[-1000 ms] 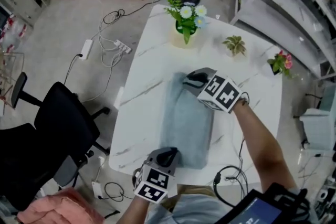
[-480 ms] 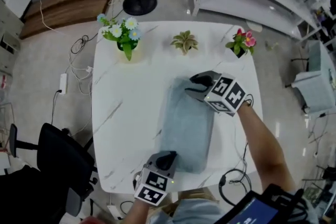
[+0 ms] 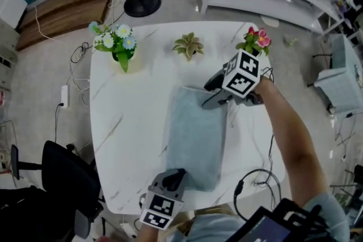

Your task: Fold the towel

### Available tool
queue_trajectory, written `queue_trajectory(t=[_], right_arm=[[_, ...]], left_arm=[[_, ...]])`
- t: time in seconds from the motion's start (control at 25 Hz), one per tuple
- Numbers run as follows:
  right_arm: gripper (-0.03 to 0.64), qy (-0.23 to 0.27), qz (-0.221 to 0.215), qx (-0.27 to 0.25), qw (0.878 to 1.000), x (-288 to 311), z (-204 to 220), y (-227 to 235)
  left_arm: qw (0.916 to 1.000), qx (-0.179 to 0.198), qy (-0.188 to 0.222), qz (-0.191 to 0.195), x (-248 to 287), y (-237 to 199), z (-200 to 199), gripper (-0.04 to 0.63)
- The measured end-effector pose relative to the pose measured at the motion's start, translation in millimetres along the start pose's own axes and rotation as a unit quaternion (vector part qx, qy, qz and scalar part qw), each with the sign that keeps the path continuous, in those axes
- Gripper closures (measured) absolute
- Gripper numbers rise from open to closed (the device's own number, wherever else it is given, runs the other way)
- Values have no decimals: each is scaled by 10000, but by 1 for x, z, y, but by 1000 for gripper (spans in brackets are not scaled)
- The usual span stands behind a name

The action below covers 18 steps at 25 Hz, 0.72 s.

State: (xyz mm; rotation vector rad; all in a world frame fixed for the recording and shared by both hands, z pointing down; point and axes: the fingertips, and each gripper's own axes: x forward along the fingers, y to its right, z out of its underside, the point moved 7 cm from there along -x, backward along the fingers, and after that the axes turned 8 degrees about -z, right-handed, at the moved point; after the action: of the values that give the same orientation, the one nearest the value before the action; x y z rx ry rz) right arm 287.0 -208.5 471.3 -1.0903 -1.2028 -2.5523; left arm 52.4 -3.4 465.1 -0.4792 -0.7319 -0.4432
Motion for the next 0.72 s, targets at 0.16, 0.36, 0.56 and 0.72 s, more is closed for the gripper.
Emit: queue_trajectory(t=[0.16,0.36,0.56,0.72], right_arm=[[364,-638,-1256,316,9895,18,-9,-4],[535,-692,-1139,247,9908,26,-11,-7],[546,-376,307,-573,9972,1,-21,-56],[545,-504,1891,-1470,9696,-10,-35,-123]], left_arm=[[10000,-46,5,-34,0,-2,-1,578],[9999,-4,97,-101,1,-1,-1,580],[9992,-166,320,-172,-2,-3,2,580],[9970,-500,570,-182,-15,-1,0,580]])
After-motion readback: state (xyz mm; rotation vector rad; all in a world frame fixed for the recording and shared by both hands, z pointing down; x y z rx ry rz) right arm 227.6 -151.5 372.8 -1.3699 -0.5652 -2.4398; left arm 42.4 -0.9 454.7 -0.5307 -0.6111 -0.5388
